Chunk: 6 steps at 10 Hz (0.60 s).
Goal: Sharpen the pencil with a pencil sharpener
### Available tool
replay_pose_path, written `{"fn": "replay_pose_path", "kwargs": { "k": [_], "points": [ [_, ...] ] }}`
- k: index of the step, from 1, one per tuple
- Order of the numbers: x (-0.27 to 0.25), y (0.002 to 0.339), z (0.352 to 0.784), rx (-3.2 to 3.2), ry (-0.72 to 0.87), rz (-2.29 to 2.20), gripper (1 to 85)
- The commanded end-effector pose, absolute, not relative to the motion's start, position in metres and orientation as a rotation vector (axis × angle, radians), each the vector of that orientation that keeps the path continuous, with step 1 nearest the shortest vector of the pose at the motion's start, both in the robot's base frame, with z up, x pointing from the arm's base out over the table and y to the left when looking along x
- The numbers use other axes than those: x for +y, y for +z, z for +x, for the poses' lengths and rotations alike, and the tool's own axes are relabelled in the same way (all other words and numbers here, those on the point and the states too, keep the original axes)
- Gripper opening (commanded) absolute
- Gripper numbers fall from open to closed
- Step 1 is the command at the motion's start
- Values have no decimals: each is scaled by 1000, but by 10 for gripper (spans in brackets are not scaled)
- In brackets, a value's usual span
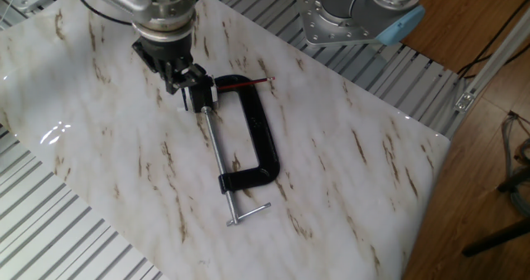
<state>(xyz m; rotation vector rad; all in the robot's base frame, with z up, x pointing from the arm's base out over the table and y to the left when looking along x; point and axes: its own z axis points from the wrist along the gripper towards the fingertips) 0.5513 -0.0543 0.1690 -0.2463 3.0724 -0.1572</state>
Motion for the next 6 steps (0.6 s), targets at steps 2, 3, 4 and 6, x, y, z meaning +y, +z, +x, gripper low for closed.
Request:
{"fn": "replay_pose_path", "kwargs": {
  "k": [2, 3, 4, 6],
  "points": [
    [-77, 116, 588, 3053, -93, -325, 160],
    [-82, 107, 588, 3058, -85, -318, 200],
    [-86, 99, 587, 3063, -63, -303, 213],
    [-85, 75, 584, 3061, 43, -221, 283]
  ]
}}
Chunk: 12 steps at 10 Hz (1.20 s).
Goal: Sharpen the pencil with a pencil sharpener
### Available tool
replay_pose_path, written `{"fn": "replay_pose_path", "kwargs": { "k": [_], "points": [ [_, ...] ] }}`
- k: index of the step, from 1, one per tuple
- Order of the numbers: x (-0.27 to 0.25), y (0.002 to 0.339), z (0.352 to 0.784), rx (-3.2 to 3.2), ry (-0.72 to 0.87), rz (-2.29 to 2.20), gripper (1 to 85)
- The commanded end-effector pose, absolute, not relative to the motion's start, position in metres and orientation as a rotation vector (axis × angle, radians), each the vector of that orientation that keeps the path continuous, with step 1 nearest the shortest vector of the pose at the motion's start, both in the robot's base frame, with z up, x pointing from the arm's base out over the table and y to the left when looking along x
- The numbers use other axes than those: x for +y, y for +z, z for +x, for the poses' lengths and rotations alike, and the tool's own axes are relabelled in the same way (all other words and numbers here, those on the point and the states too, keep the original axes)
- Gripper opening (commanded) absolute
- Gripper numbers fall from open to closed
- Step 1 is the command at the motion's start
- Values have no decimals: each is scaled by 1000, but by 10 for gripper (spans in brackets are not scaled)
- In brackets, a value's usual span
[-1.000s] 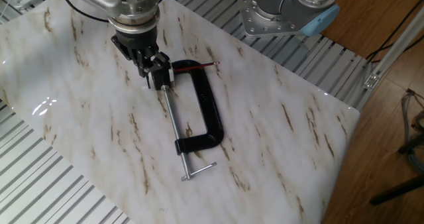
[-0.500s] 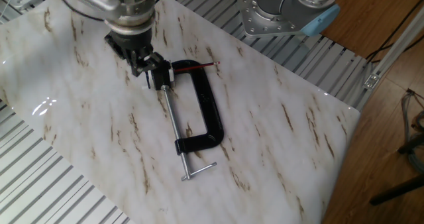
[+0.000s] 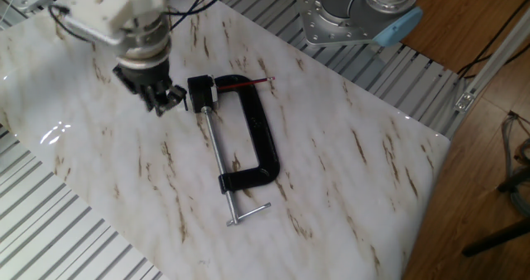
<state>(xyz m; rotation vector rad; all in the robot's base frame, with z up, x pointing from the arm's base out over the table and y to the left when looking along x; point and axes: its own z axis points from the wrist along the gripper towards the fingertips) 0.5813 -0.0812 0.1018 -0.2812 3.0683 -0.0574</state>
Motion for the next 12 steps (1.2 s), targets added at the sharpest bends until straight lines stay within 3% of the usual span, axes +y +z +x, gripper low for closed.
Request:
{"fn": "replay_pose_path", "kwargs": {
  "k": [1, 4, 6, 8, 12],
  "points": [
    [-88, 65, 581, 3053, 68, -217, 303],
    [-90, 54, 576, 3023, 132, -204, 300],
    [-87, 54, 579, 3018, 151, -84, 220],
    [-118, 52, 573, 3048, -17, 109, 217],
    [-109, 52, 564, 3073, 40, 261, 217]
  ]
}}
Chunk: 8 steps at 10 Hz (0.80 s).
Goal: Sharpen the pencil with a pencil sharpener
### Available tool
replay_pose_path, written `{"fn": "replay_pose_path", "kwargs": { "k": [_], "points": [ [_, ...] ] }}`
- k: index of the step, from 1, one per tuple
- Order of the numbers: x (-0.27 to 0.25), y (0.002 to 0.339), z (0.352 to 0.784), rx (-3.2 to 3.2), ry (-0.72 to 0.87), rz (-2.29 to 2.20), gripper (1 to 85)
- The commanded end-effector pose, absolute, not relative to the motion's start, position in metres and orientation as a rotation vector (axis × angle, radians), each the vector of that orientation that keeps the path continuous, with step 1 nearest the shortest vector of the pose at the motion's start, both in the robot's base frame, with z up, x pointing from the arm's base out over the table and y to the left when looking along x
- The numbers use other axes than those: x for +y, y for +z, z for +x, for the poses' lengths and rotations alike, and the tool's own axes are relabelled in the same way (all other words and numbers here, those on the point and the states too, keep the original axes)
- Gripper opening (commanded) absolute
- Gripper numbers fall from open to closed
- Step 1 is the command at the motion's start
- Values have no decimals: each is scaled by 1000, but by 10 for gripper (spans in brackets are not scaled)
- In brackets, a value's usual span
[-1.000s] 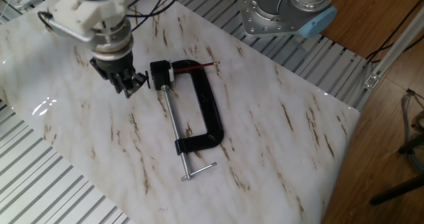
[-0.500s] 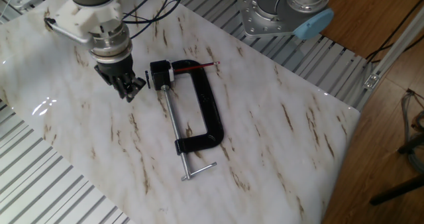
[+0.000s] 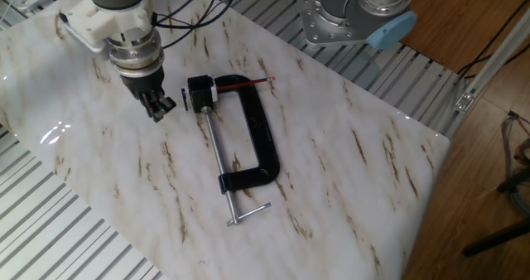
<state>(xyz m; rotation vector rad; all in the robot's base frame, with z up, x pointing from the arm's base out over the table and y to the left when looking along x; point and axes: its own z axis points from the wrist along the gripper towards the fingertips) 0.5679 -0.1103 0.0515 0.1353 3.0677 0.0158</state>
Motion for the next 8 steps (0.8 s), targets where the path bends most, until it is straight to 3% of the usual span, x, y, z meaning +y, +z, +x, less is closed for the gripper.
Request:
{"fn": "replay_pose_path", "kwargs": {
  "k": [1, 5, 8],
  "points": [
    [-106, 52, 564, 3075, 59, 279, 223],
    [-111, 27, 574, 3071, 60, 311, 223],
    [-104, 35, 561, 3073, 98, 318, 227]
  ]
}}
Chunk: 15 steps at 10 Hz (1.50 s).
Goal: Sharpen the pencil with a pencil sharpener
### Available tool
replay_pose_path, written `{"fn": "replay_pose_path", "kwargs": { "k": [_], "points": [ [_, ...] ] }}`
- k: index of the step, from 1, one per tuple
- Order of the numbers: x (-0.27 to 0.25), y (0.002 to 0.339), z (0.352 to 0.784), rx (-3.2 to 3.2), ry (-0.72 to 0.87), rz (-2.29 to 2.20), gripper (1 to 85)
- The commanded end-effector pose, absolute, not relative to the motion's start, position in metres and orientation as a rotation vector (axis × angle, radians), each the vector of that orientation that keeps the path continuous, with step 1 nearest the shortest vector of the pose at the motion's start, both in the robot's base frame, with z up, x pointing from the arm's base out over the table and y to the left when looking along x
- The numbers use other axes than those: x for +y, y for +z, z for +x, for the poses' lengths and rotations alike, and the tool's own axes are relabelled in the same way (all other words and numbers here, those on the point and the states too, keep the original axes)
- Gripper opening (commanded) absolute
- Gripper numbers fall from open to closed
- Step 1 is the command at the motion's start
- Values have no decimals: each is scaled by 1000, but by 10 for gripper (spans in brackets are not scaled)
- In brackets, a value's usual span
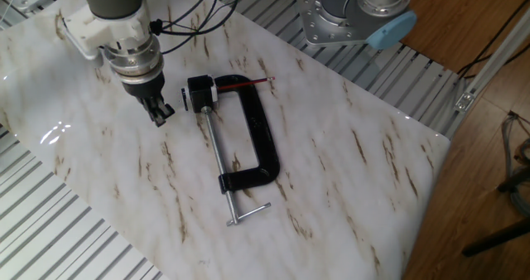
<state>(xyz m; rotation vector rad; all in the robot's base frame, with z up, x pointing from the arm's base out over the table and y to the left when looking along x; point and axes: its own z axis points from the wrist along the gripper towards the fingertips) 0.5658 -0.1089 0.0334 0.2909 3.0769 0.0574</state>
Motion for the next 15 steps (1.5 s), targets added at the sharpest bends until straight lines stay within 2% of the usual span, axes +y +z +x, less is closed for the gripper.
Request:
{"fn": "replay_pose_path", "kwargs": {
  "k": [1, 2, 3, 4, 5, 7, 8, 9, 10, 11, 13, 15],
  "points": [
    [-103, 37, 555, 3078, 102, 320, 227],
    [-104, 38, 552, 3082, 96, 306, 227],
    [-108, 35, 558, 3080, 73, 315, 97],
    [-113, 32, 570, 3059, 47, 300, 10],
    [-113, 32, 571, 3062, 41, 248, 13],
    [-116, 33, 579, 3033, 22, 180, 63],
    [-109, 33, 578, 3035, 65, 198, 63],
    [-105, 33, 582, 3023, 90, 169, 117],
    [-99, 34, 584, 3007, 129, 153, 220],
    [-105, 33, 577, 2981, 129, 141, 250],
    [-108, 41, 565, 2990, 145, 149, 287],
    [-115, 47, 551, 2994, 143, 151, 283]
  ]
}}
